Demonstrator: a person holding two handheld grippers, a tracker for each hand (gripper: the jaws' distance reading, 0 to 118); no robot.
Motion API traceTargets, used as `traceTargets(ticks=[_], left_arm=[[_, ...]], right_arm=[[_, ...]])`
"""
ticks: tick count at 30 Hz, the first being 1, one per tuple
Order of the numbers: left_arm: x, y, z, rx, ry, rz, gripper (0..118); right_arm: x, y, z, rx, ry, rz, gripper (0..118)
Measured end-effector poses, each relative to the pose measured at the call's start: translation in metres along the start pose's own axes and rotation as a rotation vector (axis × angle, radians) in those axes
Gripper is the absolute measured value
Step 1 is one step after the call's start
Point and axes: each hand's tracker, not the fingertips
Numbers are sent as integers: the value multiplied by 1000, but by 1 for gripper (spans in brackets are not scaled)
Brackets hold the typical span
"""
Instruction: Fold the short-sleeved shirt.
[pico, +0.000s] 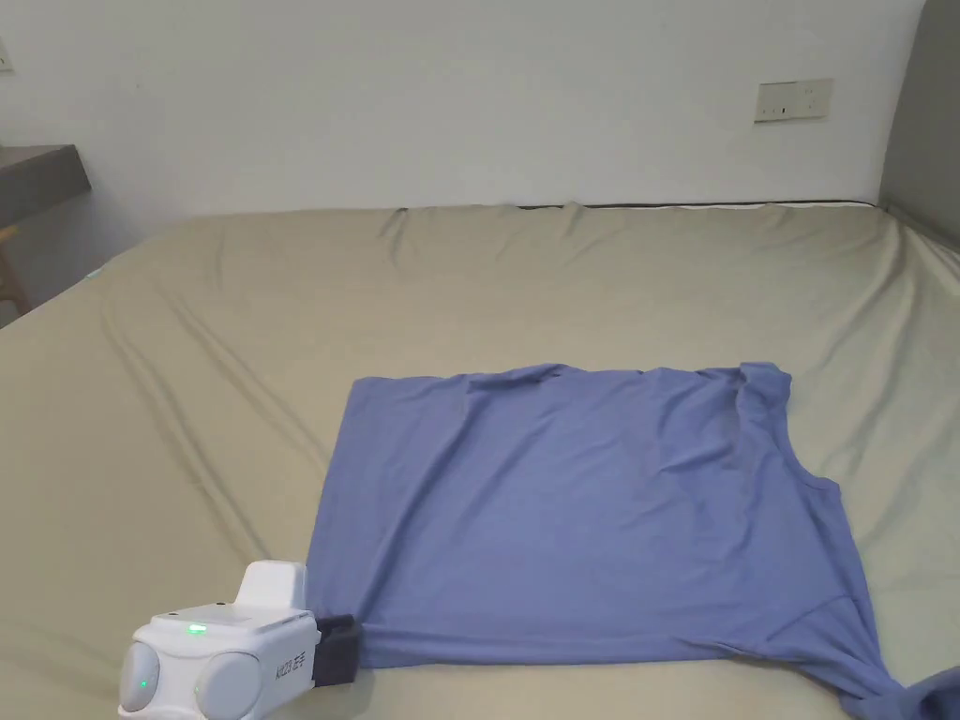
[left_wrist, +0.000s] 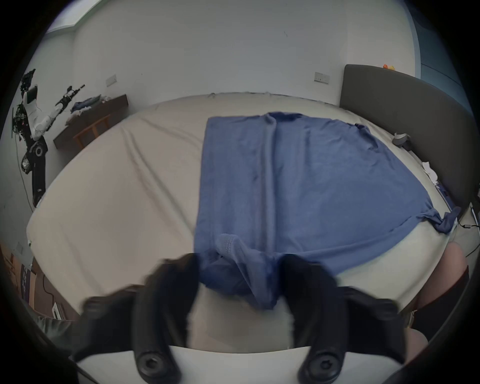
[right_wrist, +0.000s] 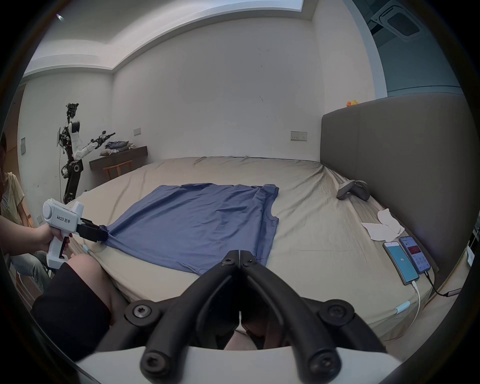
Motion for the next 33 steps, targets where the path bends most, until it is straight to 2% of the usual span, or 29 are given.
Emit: traceTargets(ticks=[2, 3, 7, 13, 14, 17, 18, 23, 24, 25, 27, 28, 29, 30, 31, 32, 33], left_arm=[[0, -3, 2, 21, -26, 1, 21], [3, -4, 5, 43, -23, -9, 9], [10, -5, 25, 114, -20, -69, 6], [-3, -3, 42, 146, -54, -16, 6], [-3, -3, 42, 150, -54, -20, 6], [2, 0, 46, 148, -58, -25, 6], [3, 1, 46, 144, -58, -20, 6], [7, 0, 44, 134, -51, -22, 6], [8, 0, 44, 132, -51, -23, 6], [8, -1, 44, 130, -51, -25, 6], [10, -1, 44, 126, -49, -31, 6], [10, -1, 44, 124, -51, -32, 6], [10, -2, 43, 124, -53, -33, 6], [10, -2, 43, 123, -53, -32, 6], [11, -3, 43, 121, -54, -32, 6], [11, -3, 44, 120, -57, -29, 6], [10, -5, 45, 124, -57, -28, 6]], right_arm=[[4, -4, -2, -5, -7, 0, 0], [6, -6, -2, -10, -11, 0, 0], [10, -13, -9, -42, -10, -3, 0], [26, -27, -39, -135, -12, -6, 3], [35, -31, -48, -154, -19, -27, 19], [56, -32, -85, -207, -36, -105, 88], [63, -33, -97, -229, -34, -108, 90], [65, -41, -159, -308, -33, -117, 89], [62, -42, -168, -352, -18, -90, 88], [58, -43, -177, -433, 9, -18, 83], [50, -45, -184, -454, 32, 24, 50], [48, -46, -185, -448, 39, 40, 45], [45, -46, -185, -436, 34, 59, 27], [42, -46, -181, -439, 51, 61, 20], [43, -47, -181, -449, 125, 14, 12], [42, -47, -178, -435, 145, 1, 6], [36, -46, -171, -407, 54, 99, 3]])
